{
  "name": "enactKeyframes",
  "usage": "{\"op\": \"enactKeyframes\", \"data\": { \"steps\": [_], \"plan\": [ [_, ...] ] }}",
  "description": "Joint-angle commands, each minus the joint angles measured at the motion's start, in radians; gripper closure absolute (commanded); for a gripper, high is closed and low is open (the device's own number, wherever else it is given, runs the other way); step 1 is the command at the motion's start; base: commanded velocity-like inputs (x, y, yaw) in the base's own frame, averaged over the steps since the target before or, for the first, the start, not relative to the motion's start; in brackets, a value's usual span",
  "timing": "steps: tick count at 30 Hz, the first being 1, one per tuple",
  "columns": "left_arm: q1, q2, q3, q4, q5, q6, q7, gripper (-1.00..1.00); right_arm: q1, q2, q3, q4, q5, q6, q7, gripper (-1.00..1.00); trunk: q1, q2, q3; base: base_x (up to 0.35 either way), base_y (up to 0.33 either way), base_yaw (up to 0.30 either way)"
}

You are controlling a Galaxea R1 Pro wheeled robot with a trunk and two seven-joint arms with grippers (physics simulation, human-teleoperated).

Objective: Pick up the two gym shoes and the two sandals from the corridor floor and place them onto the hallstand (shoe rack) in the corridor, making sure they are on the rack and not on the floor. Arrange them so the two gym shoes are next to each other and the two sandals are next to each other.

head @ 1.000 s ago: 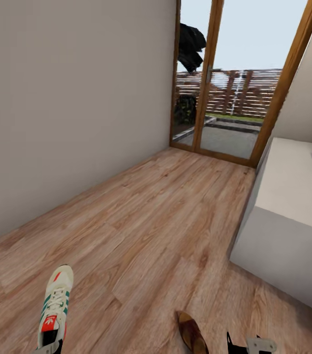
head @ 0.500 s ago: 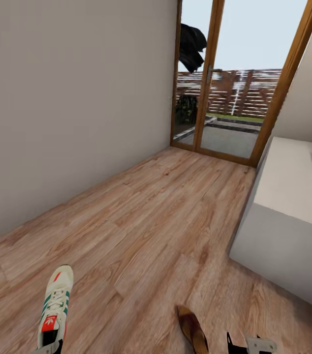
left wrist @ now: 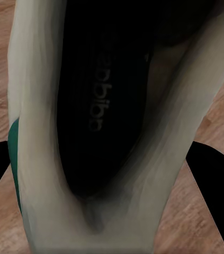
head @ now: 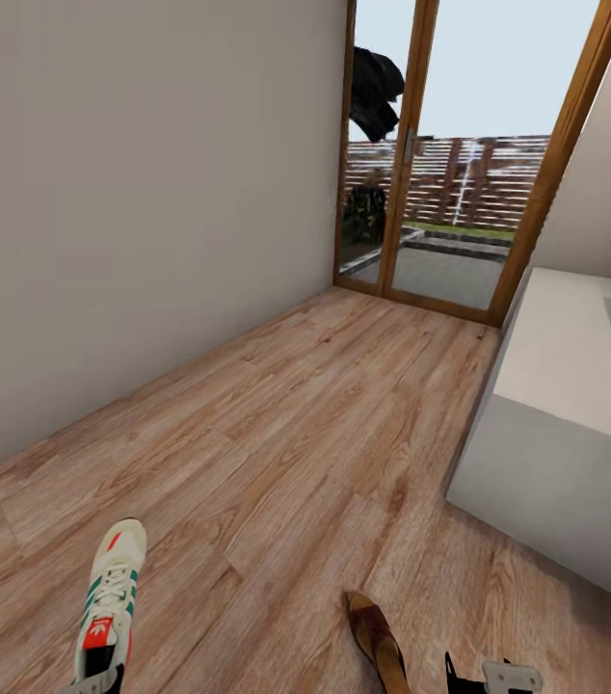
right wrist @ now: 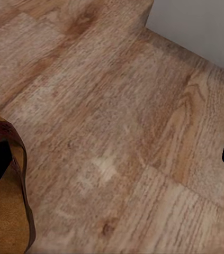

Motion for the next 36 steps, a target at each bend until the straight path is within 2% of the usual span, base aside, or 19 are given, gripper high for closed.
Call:
{"op": "enactKeyframes", "data": {
  "steps": [1, 7, 10, 11, 12, 13, 14, 16, 18, 20, 22, 24, 25, 29, 33, 34, 36],
  "plan": [
    [-0.001, -0.001, 0.005, -0.002, 0.004, -0.001, -0.013, 1.0, 0.0, 0.0, 0.0, 0.001, 0.007, -0.002, -0.005, -1.0, 0.0, 0.0, -0.001, 0.0, 0.0, 0.0],
    [-0.008, 0.005, 0.002, -0.01, -0.007, 0.012, -0.015, 1.0, 0.0, 0.002, 0.0, 0.0, 0.005, -0.001, -0.001, -1.0, 0.0, 0.0, -0.001, 0.0, 0.0, 0.0],
    [-0.027, 0.008, -0.004, -0.024, -0.048, 0.04, -0.015, 1.0, -0.003, 0.004, 0.014, -0.006, 0.004, 0.012, 0.005, -1.0, 0.0, 0.0, -0.001, 0.0, 0.0, 0.0],
    [-0.068, 0.008, -0.008, -0.047, -0.085, 0.085, -0.013, 1.0, -0.014, 0.004, 0.038, -0.008, 0.004, 0.036, 0.015, -1.0, 0.0, 0.0, -0.001, 0.0, 0.0, 0.0],
    [-0.086, 0.008, -0.008, -0.055, -0.098, 0.107, -0.013, 1.0, -0.022, 0.004, 0.047, -0.009, 0.003, 0.05, 0.02, -1.0, 0.0, 0.0, -0.001, 0.0, 0.0, 0.0],
    [-0.121, 0.007, -0.009, -0.068, -0.122, 0.16, -0.013, 1.0, -0.046, 0.004, 0.063, -0.013, 0.003, 0.088, 0.029, -1.0, 0.0, 0.0, -0.001, 0.0, 0.0, 0.0],
    [-0.176, 0.001, -0.01, -0.082, -0.153, 0.249, -0.015, 1.0, -0.098, 0.005, 0.079, -0.026, 0.002, 0.17, 0.043, -1.0, 0.0, 0.0, -0.001, 0.0, 0.0, 0.0],
    [-0.252, -0.003, -0.011, -0.09, -0.178, 0.35, -0.018, 1.0, -0.178, 0.007, 0.089, -0.037, 0.0, 0.295, 0.069, -1.0, 0.0, 0.0, -0.001, 0.0, 0.0, 0.0],
    [-0.288, -0.005, -0.011, -0.092, -0.184, 0.386, -0.018, 1.0, -0.212, 0.01, 0.092, -0.04, -0.001, 0.351, 0.086, -1.0, 0.0, 0.0, -0.001, 0.0, 0.0, 0.0],
    [-0.349, -0.006, -0.017, -0.094, -0.192, 0.428, -0.017, 1.0, -0.261, 0.014, 0.095, -0.047, -0.003, 0.431, 0.126, -1.0, 0.0, 0.0, -0.001, 0.0, 0.0, 0.0],
    [-0.389, -0.007, -0.05, -0.095, -0.195, 0.448, -0.015, 1.0, -0.287, 0.016, 0.096, -0.056, -0.004, 0.472, 0.16, -1.0, 0.0, 0.0, -0.001, 0.0, 0.0, 0.0],
    [-0.4, -0.008, -0.084, -0.095, -0.196, 0.454, -0.011, 1.0, -0.293, 0.017, 0.097, -0.053, -0.004, 0.481, 0.168, -1.0, 0.0, 0.0, -0.001, 0.0, 0.0, 0.0],
    [-0.41, -0.013, -0.146, -0.098, -0.196, 0.475, -0.006, 1.0, -0.298, 0.018, 0.097, -0.049, -0.005, 0.488, 0.175, -1.0, 0.0, 0.0, -0.001, 0.0, 0.0, 0.0],
    [-0.408, -0.014, -0.174, -0.13, -0.196, 0.506, -0.012, 1.0, -0.299, 0.018, 0.097, -0.048, -0.005, 0.49, 0.177, -1.0, 0.0, 0.0, -0.001, 0.0, 0.0, 0.0],
    [-0.403, -0.037, -0.21, -0.168, -0.194, 0.507, -0.02, 1.0, -0.299, 0.017, 0.095, -0.042, -0.005, 0.493, 0.176, -1.0, 0.015, -0.028, -0.015, 0.0, 0.0, 0.034],
    [-0.403, -0.056, -0.221, -0.206, -0.192, 0.507, -0.025, 1.0, -0.3, 0.018, 0.094, -0.042, -0.006, 0.495, 0.176, -1.0, 0.019, -0.035, -0.02, 0.0, 0.0, 0.108],
    [-0.406, -0.07, -0.228, -0.212, -0.193, 0.506, -0.025, 1.0, -0.299, 0.018, 0.092, -0.042, -0.006, 0.495, 0.176, -1.0, 0.027, -0.049, -0.029, 0.0, 0.0, 0.11]
  ]
}}
